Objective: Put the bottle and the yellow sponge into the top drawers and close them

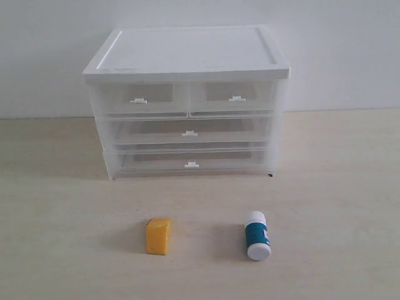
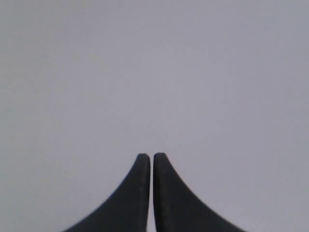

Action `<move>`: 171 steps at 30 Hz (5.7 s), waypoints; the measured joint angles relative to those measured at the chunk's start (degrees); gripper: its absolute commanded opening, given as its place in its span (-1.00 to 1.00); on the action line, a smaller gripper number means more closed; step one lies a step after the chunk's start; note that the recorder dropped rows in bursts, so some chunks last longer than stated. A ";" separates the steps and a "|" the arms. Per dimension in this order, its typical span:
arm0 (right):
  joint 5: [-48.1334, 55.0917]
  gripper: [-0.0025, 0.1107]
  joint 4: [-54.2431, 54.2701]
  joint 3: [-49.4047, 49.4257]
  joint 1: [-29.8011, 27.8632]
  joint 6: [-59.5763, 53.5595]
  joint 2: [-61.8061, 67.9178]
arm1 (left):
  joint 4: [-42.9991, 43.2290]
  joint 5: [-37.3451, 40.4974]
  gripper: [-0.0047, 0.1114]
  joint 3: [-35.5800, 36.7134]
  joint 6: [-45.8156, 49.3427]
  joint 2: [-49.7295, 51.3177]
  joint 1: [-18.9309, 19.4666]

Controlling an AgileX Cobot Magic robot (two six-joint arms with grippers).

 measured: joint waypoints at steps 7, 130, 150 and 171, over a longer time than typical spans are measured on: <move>11.00 -0.96 0.00 -9.83 0.00 -2.27 10.95 | 29.15 6.05 -0.85 -5.39 -27.16 9.57 0.00; -27.64 -0.83 7.25 -37.15 14.83 -108.48 105.72 | 39.88 -2.57 -0.20 -26.85 -2.60 59.88 -10.35; -29.98 -0.96 20.26 -37.27 17.62 -117.58 105.72 | 38.78 -2.57 -0.20 -26.85 -2.60 59.88 -10.35; -40.97 -0.96 28.34 -25.76 22.37 -112.84 102.36 | 38.55 -2.57 -0.20 -26.85 -2.60 59.88 -10.35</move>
